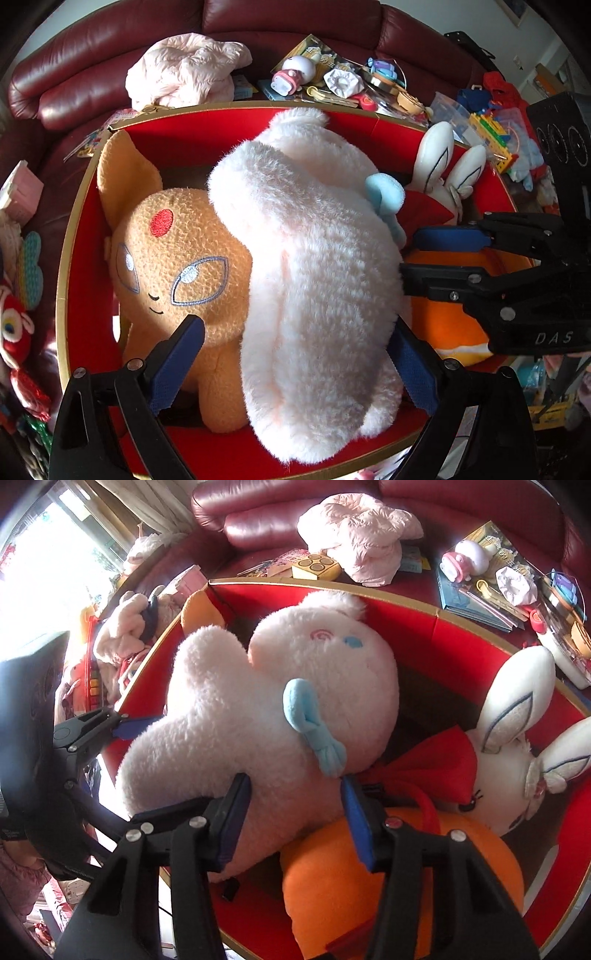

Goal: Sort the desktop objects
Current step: 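Lower the white plush bear into the box and open both grippers, then move the right gripper to the orange toy horse on the sheet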

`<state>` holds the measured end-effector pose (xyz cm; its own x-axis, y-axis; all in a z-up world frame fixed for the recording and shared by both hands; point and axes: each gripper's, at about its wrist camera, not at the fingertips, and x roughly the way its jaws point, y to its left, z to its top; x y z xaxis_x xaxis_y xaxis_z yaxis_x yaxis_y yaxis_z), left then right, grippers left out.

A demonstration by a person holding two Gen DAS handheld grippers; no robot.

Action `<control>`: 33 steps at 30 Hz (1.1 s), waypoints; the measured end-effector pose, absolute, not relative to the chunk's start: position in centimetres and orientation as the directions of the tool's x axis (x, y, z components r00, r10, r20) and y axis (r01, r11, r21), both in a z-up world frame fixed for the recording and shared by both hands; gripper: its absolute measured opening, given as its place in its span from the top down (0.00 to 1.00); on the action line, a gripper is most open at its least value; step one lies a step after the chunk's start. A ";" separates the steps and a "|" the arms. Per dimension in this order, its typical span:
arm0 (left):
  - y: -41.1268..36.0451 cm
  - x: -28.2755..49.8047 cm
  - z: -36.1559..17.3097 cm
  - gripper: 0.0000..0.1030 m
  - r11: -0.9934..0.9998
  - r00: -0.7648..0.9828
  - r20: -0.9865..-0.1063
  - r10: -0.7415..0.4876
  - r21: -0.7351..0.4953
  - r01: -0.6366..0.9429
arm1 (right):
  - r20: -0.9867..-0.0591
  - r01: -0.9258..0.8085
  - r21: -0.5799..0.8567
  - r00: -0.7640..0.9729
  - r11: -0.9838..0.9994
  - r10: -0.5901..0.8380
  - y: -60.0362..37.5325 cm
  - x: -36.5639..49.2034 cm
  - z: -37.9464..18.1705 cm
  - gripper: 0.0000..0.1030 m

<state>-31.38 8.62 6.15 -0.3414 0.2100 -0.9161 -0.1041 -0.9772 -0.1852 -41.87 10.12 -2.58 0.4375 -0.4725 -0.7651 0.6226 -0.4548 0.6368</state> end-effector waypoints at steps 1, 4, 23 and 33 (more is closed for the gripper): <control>8.7 -30.8 6.7 0.06 -0.978 -0.352 -0.914 0.204 -0.178 -0.105 | -0.757 0.617 0.645 0.437 -0.451 -0.486 10.5 -42.1 -2.3 0.51; 9.0 -28.5 8.7 0.06 -0.978 -0.394 -0.895 0.208 -0.177 -0.112 | -0.743 0.600 0.660 0.436 -0.451 -0.507 11.5 -42.4 -1.7 0.50; -0.7 -10.7 6.7 0.01 -0.968 -0.342 -0.909 0.237 -0.192 -0.160 | -0.709 0.622 0.691 0.481 -0.369 -0.516 14.6 -26.2 9.1 0.34; -4.6 -9.2 -0.3 0.01 -0.985 -0.281 -0.944 0.171 -0.157 -0.075 | -0.734 0.590 0.676 0.588 -0.441 -0.339 11.6 -16.6 3.4 0.32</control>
